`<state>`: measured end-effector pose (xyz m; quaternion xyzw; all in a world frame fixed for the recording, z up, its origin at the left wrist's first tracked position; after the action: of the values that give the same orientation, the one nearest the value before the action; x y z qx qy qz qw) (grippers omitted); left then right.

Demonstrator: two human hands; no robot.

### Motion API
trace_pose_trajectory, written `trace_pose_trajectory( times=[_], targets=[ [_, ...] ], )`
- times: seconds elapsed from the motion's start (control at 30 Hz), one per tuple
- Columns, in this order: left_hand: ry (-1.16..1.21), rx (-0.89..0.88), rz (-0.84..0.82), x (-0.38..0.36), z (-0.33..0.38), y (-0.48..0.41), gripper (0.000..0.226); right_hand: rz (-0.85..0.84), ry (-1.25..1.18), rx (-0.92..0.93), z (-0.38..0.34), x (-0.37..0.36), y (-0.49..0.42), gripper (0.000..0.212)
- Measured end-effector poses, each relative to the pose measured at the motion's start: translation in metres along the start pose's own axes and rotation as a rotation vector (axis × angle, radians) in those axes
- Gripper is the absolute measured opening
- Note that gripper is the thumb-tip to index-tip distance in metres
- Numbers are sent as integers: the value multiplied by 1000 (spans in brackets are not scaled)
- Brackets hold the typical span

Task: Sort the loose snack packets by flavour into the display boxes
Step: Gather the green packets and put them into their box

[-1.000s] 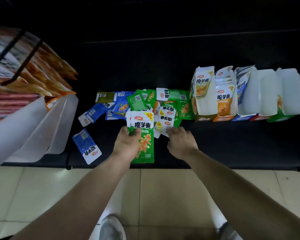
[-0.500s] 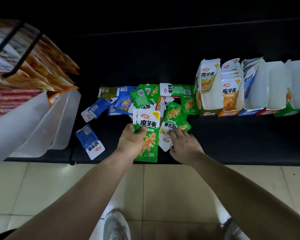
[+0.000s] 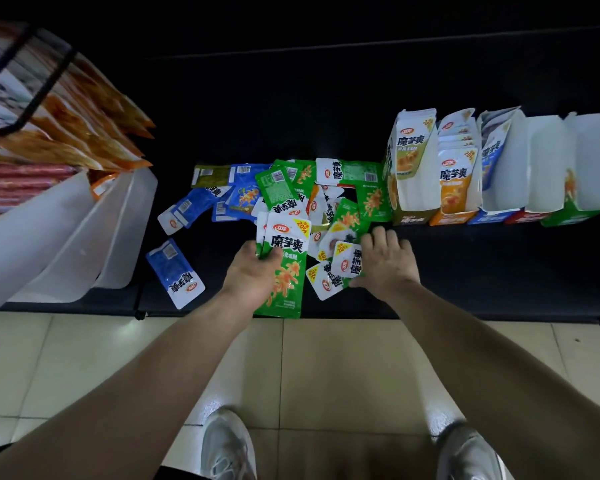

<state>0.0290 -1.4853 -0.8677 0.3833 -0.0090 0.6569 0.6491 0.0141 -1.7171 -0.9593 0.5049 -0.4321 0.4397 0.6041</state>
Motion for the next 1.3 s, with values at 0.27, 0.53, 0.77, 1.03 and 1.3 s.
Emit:
trace_pose_trajectory(
  times=[0.27, 0.53, 0.77, 1.03, 1.3],
  targets=[
    [0, 22, -12, -4, -8, 1, 22, -138, -785, -265, 26, 5, 11, 35],
    [226, 156, -151, -27, -2, 32, 36, -197, -1667, -450, 15, 84, 74, 30],
    [283, 92, -257, -36, 2, 50, 37, -241, -1593, -513, -20, 70, 76, 47],
    [80, 189, -54, -9, -36, 9, 18, -118, -636, -405, 14, -7, 10, 60],
    [91, 198, -38, -15, -39, -3, 15, 20, -607, -483, 32, -9, 21, 43]
  ],
)
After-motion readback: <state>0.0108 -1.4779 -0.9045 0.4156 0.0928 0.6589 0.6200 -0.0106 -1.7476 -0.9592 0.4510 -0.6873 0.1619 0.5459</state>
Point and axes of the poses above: each hand's wrist, its own y-axis away from the middle knuckle, its own x-axis out of the back of the hand, z = x × y, the point moved 5 cm from there along -y, towards the middle knuckle, and after that the axes turned 7 degrees about z, right-handed, at the moved point
